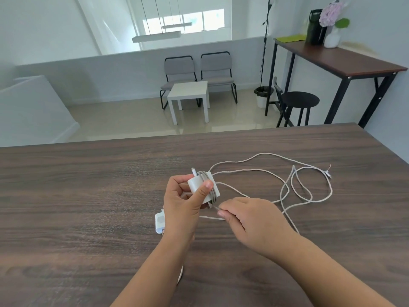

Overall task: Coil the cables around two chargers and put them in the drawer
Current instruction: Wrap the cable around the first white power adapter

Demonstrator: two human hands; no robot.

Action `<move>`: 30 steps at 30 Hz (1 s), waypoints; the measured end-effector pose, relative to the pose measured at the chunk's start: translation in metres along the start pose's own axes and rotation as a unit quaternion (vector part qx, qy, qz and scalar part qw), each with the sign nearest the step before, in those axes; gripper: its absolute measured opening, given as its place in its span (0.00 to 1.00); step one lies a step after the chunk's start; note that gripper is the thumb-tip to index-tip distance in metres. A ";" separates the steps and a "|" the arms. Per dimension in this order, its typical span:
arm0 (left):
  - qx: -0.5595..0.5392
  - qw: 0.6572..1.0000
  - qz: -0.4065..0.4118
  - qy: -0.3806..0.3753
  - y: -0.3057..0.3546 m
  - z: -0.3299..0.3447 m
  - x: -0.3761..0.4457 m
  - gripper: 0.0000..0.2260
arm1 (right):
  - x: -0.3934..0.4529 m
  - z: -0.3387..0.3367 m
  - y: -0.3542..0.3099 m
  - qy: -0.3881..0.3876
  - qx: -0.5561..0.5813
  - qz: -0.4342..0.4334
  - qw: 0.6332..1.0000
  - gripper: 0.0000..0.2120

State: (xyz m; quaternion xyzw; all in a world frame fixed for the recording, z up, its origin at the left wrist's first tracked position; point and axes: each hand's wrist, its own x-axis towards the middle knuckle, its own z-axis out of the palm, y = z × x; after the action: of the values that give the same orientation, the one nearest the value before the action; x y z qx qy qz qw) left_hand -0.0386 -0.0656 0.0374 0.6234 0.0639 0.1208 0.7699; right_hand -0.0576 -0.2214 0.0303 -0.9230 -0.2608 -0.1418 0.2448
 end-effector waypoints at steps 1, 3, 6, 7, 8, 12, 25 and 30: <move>0.008 1.000 0.007 0.001 -0.001 -0.001 0.000 0.20 | 0.001 -0.001 0.000 0.000 -0.003 -0.004 1.000 0.19; 0.003 1.000 0.001 -0.003 -0.001 0.000 -0.001 0.20 | 0.002 -0.002 0.001 -0.004 0.000 -0.006 1.000 0.18; -0.104 0.991 -0.088 0.005 0.003 -0.001 0.003 0.17 | 0.002 -0.006 0.004 -0.008 0.005 0.001 1.000 0.18; -0.147 0.982 -0.120 0.014 0.005 -0.003 0.006 0.17 | 0.002 -0.006 0.004 -0.009 0.006 0.003 1.000 0.19; -0.174 0.975 -0.139 0.023 0.007 -0.005 0.009 0.17 | 0.000 -0.006 0.005 -0.011 0.006 0.004 1.000 0.20; -0.135 0.982 -0.113 0.063 0.012 -0.004 0.009 0.22 | -0.003 -0.003 0.000 -0.012 -0.008 -0.020 1.000 0.18; 0.100 0.993 0.058 0.008 -0.006 -0.008 -0.009 0.24 | 0.024 -0.033 0.003 -0.033 -0.049 -0.051 0.997 0.23; 0.144 0.984 0.065 -0.079 -0.004 -0.021 -0.008 0.19 | 0.038 -0.055 0.016 -0.021 -0.026 -0.081 0.996 0.20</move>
State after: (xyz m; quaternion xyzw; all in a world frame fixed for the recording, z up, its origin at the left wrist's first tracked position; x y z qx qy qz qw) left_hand -0.0510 -0.0485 0.0282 0.7383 -0.0208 0.1109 0.6650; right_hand -0.0247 -0.2468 0.0852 -0.9078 -0.3356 -0.1489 0.2026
